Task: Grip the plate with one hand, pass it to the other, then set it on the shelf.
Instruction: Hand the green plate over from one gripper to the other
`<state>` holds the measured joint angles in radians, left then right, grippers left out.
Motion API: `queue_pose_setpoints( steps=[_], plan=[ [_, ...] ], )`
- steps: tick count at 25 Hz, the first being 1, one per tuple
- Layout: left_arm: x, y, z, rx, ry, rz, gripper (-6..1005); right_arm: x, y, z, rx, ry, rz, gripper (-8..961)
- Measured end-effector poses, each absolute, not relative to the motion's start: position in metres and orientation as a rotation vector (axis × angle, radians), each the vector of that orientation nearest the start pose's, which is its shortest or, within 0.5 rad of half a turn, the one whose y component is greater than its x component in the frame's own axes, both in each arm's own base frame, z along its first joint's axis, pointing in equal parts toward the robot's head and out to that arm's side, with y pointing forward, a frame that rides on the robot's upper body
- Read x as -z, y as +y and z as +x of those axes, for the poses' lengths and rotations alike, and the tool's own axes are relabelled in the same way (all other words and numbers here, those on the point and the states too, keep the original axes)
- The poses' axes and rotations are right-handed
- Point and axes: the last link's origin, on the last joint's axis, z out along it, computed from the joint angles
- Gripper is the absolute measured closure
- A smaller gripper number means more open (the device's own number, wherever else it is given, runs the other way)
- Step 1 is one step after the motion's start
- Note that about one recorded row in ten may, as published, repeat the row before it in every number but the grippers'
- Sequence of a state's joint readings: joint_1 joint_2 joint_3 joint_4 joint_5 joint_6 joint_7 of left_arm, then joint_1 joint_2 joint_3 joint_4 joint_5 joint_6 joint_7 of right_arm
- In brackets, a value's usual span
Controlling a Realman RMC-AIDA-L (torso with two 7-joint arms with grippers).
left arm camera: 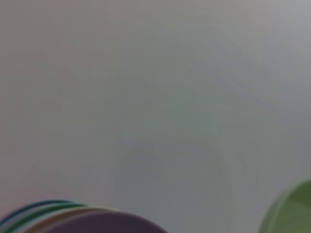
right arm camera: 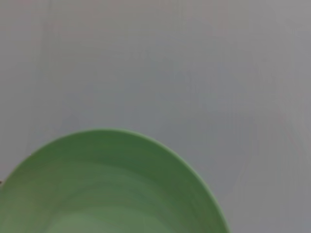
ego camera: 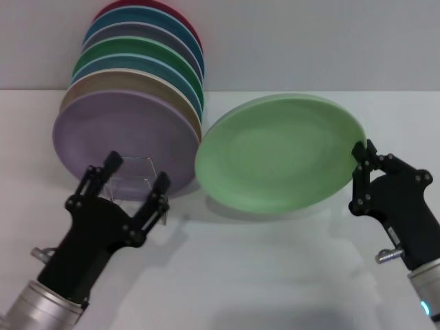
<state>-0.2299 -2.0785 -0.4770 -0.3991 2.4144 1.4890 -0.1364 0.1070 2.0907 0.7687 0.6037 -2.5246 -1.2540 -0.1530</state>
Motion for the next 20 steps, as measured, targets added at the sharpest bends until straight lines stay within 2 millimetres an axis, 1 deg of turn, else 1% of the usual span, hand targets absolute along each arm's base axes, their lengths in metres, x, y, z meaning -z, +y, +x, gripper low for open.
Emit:
queue_pose_setpoints(
  steps=[1,4,6,9,15,20],
  plan=[
    [0.071,0.235,-0.259,1.106,-0.366,-1.877,221,0.063,0.245,0.264,-0.861,0.340,-1.691,937],
    [0.076,0.235,-0.259,1.075,-0.370,-1.893,221,0.066,0.240,0.261,-0.879,0.356,-1.680,937],
    [0.077,0.235,-0.259,1.069,-0.372,-1.896,221,0.071,0.232,0.257,-0.865,0.372,-1.661,937],
    [0.078,0.235,-0.260,1.058,-0.378,-1.902,222,0.075,0.226,0.255,-0.847,0.381,-1.645,937],
    [0.082,0.238,-0.261,1.032,-0.387,-1.922,223,0.079,0.223,0.252,-0.818,0.408,-1.617,937],
    [0.084,0.241,-0.262,1.007,-0.397,-1.936,223,0.085,0.221,0.242,-0.779,0.400,-1.607,937]
  ],
)
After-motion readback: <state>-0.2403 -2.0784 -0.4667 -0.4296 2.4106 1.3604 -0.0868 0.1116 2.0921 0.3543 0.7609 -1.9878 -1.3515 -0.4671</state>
